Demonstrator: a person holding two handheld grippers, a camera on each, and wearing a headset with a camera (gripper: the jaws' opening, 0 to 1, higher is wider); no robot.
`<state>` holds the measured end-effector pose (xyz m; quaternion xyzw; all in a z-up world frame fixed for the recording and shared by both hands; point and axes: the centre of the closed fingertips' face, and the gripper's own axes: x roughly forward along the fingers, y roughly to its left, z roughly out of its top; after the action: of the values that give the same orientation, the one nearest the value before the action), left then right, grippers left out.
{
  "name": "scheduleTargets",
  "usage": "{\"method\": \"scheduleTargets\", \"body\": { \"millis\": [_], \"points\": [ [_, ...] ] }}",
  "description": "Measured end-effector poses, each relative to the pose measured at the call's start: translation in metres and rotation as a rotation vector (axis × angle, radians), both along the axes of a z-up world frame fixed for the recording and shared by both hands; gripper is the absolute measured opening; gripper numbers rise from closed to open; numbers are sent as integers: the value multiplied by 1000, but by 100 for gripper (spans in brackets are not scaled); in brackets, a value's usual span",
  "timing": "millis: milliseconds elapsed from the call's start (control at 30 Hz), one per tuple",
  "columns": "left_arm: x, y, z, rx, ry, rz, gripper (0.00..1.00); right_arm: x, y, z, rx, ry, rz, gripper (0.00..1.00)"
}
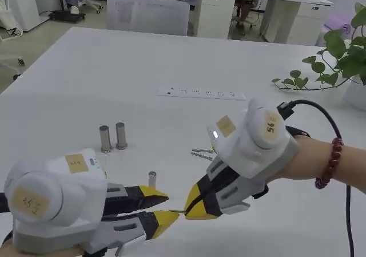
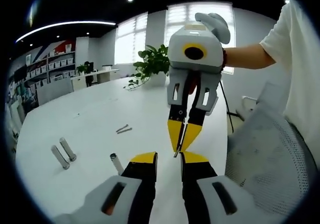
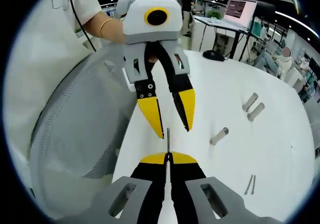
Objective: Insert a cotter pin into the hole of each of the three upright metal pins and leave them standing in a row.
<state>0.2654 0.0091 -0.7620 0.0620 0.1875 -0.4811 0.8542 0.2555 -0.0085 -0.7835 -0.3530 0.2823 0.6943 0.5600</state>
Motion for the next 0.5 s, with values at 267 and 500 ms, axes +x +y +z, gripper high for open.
{"method": "scheduleTargets", "body": {
  "millis": [267,500],
  "points": [
    [14,12,3,-23,-28,89,25,15,0,2,-45,-14,-35,3],
    [30,24,1,-48,-22,173,27,30,0,0,-74,-33,-60,3]
  ]
}}
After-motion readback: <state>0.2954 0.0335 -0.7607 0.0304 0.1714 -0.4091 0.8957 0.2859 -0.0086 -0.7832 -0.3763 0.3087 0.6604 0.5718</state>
